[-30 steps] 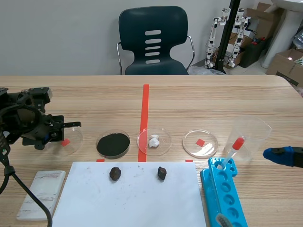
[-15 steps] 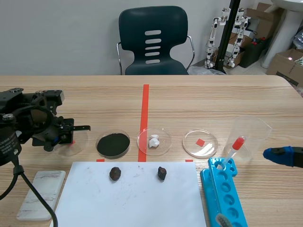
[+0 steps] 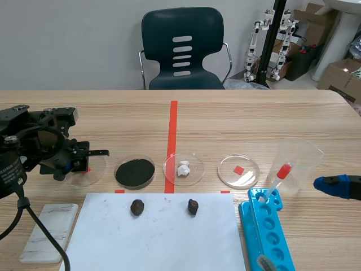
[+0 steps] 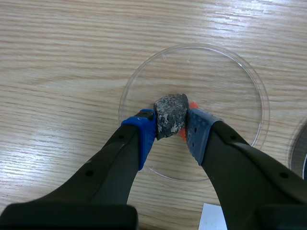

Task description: Put the mineral in the empty petri dish

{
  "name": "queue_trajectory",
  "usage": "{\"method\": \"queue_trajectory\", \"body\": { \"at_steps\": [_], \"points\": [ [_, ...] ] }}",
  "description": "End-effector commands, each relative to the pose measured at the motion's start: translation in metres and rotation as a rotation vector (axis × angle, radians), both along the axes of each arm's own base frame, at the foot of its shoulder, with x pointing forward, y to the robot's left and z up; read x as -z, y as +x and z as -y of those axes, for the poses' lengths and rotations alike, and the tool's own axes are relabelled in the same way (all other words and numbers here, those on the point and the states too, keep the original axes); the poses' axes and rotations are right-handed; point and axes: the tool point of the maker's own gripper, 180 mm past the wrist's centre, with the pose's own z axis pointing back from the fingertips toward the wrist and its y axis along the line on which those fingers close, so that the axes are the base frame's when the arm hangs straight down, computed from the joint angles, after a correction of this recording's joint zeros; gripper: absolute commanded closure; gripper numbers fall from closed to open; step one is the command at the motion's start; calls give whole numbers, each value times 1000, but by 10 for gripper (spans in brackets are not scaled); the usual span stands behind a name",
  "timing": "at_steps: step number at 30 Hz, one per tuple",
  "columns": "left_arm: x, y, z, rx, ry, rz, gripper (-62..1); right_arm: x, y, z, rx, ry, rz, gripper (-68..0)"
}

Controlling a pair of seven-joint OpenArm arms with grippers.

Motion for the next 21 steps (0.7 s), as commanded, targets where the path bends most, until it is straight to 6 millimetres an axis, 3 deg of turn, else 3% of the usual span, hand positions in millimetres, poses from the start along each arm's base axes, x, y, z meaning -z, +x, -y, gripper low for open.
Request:
{"method": "queue_trajectory", "body": {
  "at_steps": [1,6,12,21],
  "points": [
    [-11,9,0,-1,-1,28,-171,-6,3,0,-3,10,23,-655],
    [-11,9,0,-1,-1,27,-318,-6,3,0,-3,10,23,-655],
    [-11,9,0,-1,-1,29,-418,-6,3,0,-3,10,23,-655],
    [-19,6,-2,9,9,60,-623,-6,3,0,-3,10,23,-655]
  ]
}}
